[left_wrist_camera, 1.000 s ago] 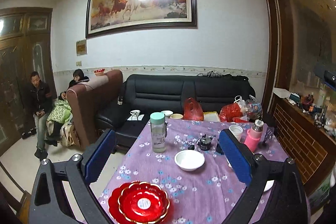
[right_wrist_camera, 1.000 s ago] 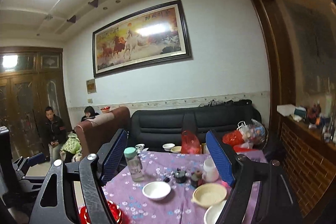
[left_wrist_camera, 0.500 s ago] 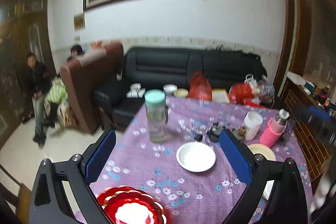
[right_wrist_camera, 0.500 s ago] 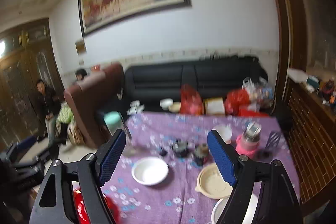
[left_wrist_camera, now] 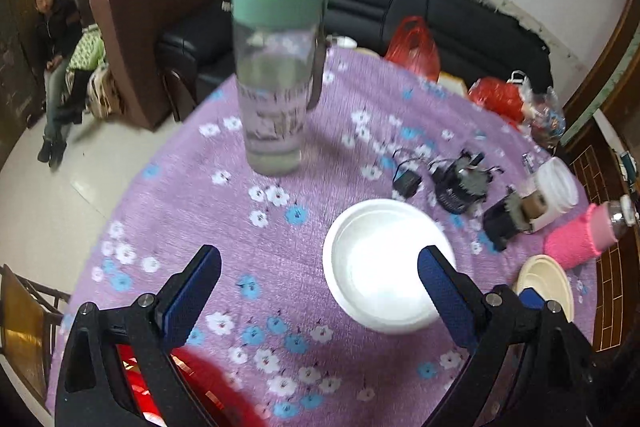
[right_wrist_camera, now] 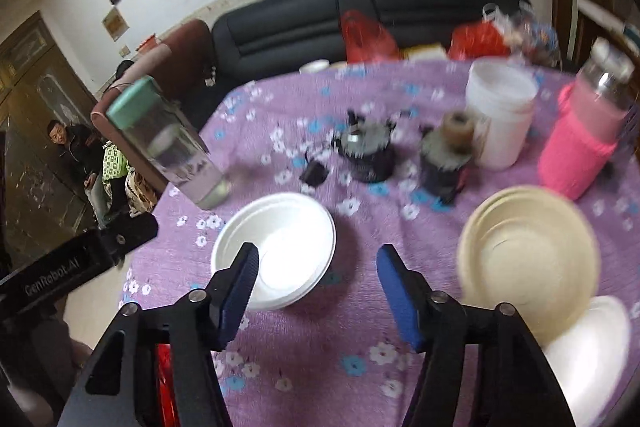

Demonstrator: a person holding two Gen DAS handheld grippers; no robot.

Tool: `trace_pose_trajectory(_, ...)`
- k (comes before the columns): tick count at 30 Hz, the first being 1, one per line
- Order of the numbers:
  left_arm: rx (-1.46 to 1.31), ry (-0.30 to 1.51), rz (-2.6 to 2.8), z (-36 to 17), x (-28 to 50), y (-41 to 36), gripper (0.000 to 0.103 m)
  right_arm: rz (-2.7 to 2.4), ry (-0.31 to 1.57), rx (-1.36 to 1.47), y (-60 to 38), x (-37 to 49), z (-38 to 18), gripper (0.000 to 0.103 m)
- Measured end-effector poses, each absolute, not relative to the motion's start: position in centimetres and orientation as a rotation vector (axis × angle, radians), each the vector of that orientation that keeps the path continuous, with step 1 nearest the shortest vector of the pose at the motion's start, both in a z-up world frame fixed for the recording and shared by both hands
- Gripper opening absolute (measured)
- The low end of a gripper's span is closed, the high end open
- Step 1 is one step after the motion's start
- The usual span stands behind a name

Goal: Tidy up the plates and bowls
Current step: 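Move both tools to the white plate beside the water bottle and grip its rim, then carry the white plate onto the red plate stack and open both tools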

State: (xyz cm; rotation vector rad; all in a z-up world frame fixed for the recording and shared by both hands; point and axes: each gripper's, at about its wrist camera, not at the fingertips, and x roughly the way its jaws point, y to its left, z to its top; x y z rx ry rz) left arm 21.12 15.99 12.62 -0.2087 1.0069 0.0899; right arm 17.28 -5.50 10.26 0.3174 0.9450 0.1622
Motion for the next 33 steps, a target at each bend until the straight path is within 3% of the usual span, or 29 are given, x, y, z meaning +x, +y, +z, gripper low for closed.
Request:
trace_pose_trajectory(7, -0.226, 1.107, 0.081, 8.4, 24.6, 15.3, 0.094, 0.157, 1.03, 0.382, -5.0, 20.5, 6.2, 0.065)
trace_pose_trajectory(9, -0.238, 1.151, 0.056, 7.2, 25.5, 15.1, 0.082, 0.159, 1.046, 0.399, -5.1, 20.9, 5.4, 0.064)
trace_pose_trajectory(11, -0.249, 1.194, 0.029, 6.1, 26.2, 14.8, 0.058, 0.17, 1.065, 0.425, -5.1, 21.3, 4.5, 0.064)
trace_pose_trajectory(13, -0.268, 1.233, 0.015, 4.9, 26.8, 14.7, 0.047, 0.18, 1.073, 0.427, -4.9, 21.6, 3.9, 0.063)
trace_pose_trajectory(22, -0.277, 1.253, 0.024, 3.0, 27.8, 14.4, 0.045, 0.198, 1.098, 0.44, -4.4, 22.5, 2.2, 0.043)
trace_pose_trajectory(24, -0.264, 1.262, 0.019, 2.7, 27.8, 14.0, 0.036, 0.196, 1.104, 0.447, -4.4, 22.6, 1.9, 0.034)
trace_pose_trajectory(26, -0.257, 1.269, 0.018, 2.4, 27.8, 13.8, 0.02, 0.201, 1.108, 0.46, -4.5, 22.4, 1.6, 0.021)
trace_pose_trajectory(27, -0.26, 1.274, 0.009, 2.3, 27.8, 13.7, 0.02, 0.202, 1.11, 0.465, -4.5, 22.4, 1.6, 0.018)
trace_pose_trajectory(33, -0.273, 1.24, 0.004, 3.7, 26.4, 13.7, 0.019, 0.204, 1.073, 0.483, -4.9, 21.3, 2.9, 0.017)
